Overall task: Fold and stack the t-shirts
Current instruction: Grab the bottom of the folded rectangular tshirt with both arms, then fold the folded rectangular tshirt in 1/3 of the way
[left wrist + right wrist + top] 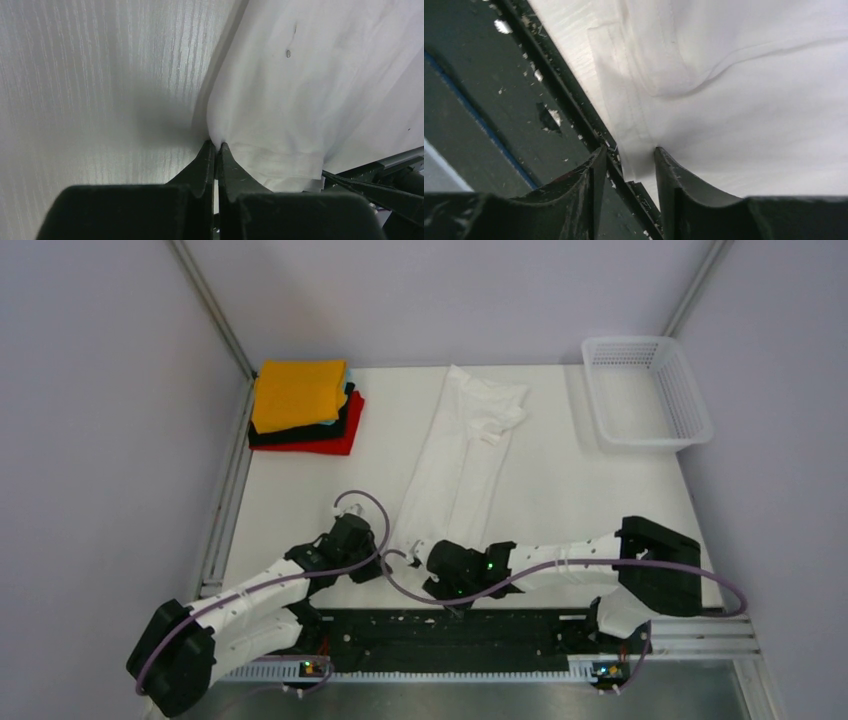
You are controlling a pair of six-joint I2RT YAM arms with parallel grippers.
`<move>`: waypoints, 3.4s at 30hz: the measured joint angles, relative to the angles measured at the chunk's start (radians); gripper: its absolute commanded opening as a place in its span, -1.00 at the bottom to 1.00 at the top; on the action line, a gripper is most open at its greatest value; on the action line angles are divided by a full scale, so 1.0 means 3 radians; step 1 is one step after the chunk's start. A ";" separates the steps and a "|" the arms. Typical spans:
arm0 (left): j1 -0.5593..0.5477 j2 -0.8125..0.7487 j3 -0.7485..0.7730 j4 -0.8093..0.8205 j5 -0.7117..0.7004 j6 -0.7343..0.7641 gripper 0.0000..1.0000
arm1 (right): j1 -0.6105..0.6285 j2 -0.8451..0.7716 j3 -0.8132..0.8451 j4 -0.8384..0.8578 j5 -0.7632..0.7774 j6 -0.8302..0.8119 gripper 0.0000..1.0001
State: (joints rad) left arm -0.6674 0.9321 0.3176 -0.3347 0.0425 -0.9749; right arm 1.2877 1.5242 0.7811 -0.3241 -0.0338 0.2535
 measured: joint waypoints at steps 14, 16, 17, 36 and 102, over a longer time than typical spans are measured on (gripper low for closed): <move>0.0000 -0.0524 -0.0184 -0.0322 0.0172 -0.0165 -1.00 | 0.0379 -0.0032 -0.0008 -0.0170 0.0637 0.0125 -1.00; 0.0000 -0.0768 -0.0271 -0.0418 0.0261 -0.0221 -1.00 | 0.0423 -0.0189 -0.0114 -0.0173 0.0487 0.0098 -1.00; -0.0001 -0.0909 -0.0301 -0.0495 0.0290 -0.0242 -1.00 | 0.0437 -0.0298 -0.0167 -0.0163 0.0387 0.0086 -1.00; -0.0003 -0.0661 0.0258 0.0005 0.0018 0.0055 -1.00 | -0.0032 -0.0848 -0.0042 -0.0268 0.1275 0.0114 -1.00; 0.1063 0.3794 0.4382 0.0025 0.0752 0.1288 0.98 | -0.2463 0.0704 0.1017 0.0979 0.1445 -0.0315 0.98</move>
State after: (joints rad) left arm -0.3485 2.0705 1.6321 -0.3271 0.2680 -0.5884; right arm 0.5488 1.7355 1.0863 -0.0303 0.3996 0.1589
